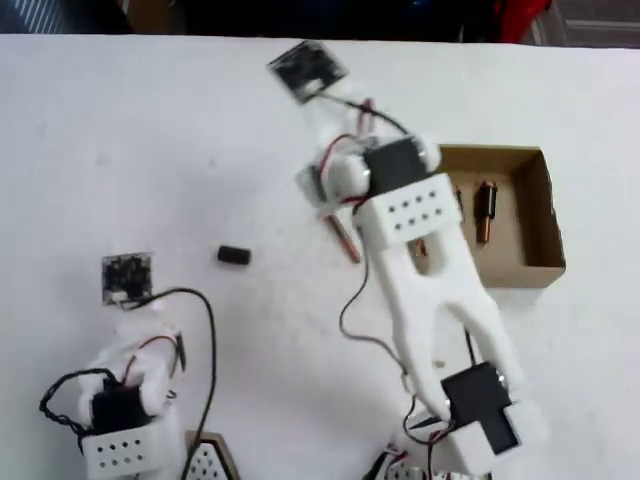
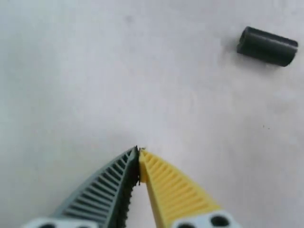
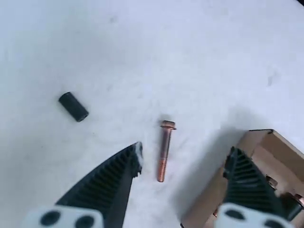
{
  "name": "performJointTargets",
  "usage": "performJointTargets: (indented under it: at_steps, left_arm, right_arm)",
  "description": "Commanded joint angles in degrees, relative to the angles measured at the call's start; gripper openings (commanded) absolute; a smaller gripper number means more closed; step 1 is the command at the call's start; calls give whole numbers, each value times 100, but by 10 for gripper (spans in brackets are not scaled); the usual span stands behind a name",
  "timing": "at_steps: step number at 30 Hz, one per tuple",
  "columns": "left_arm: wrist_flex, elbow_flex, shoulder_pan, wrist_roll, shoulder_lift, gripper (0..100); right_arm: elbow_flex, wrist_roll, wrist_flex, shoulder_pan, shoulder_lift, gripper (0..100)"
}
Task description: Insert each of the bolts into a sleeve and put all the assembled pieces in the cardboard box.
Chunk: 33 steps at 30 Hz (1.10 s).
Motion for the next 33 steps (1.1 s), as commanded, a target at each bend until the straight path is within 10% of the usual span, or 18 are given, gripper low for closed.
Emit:
performJointTargets:
  at_steps: [1, 19, 33]
  left_arm:
    - [44, -9, -541, -35, -57, 23]
    - [53, -9, -1912, -844, -48, 23]
    - [62, -9, -1912, -844, -48, 23]
  right_arm:
    - [-246, 53, 233, -655, -286, 217]
    - [2189, 2057, -1842, -2053, -154, 145]
    - [141, 2207, -1200, -2176, 2246, 145]
